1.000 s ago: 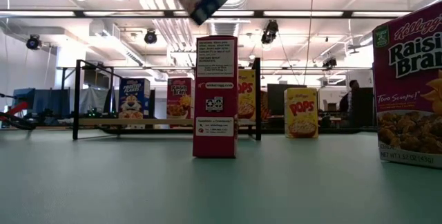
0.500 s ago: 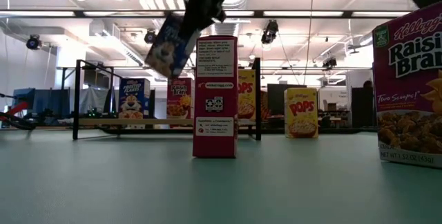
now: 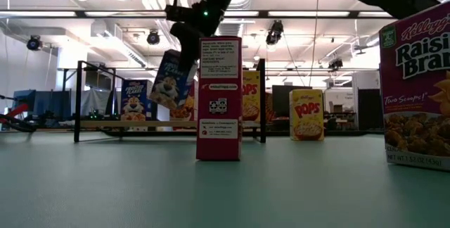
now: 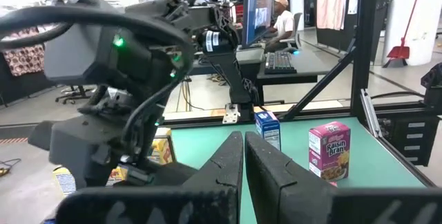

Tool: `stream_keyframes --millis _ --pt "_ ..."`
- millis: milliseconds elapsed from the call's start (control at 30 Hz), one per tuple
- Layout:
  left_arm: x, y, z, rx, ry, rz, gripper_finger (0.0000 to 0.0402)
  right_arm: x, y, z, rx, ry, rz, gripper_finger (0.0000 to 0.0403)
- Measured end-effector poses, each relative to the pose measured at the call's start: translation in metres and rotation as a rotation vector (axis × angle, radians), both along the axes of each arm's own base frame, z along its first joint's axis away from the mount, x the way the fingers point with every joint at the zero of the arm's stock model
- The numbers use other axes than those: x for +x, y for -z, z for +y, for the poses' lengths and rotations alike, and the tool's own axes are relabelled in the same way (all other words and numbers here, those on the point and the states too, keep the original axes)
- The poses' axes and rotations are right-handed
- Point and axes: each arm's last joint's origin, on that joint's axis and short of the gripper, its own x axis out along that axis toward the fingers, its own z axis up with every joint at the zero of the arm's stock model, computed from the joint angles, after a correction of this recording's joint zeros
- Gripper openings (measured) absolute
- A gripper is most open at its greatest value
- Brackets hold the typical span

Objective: Stack cereal on shelf
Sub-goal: Put the top blue cereal box on the shelf

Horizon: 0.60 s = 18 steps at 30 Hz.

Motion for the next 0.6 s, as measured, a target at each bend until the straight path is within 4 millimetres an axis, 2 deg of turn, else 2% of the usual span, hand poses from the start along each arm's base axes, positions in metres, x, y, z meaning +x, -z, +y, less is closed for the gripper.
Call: stream_keyframes --millis 600 --pt "0.0004 0.0002 -0.0002 0.004 0.000 0.001 0.0000 0.0018 0.0040 -0.0037 0.049 -0.052 -0.010 0.0109"
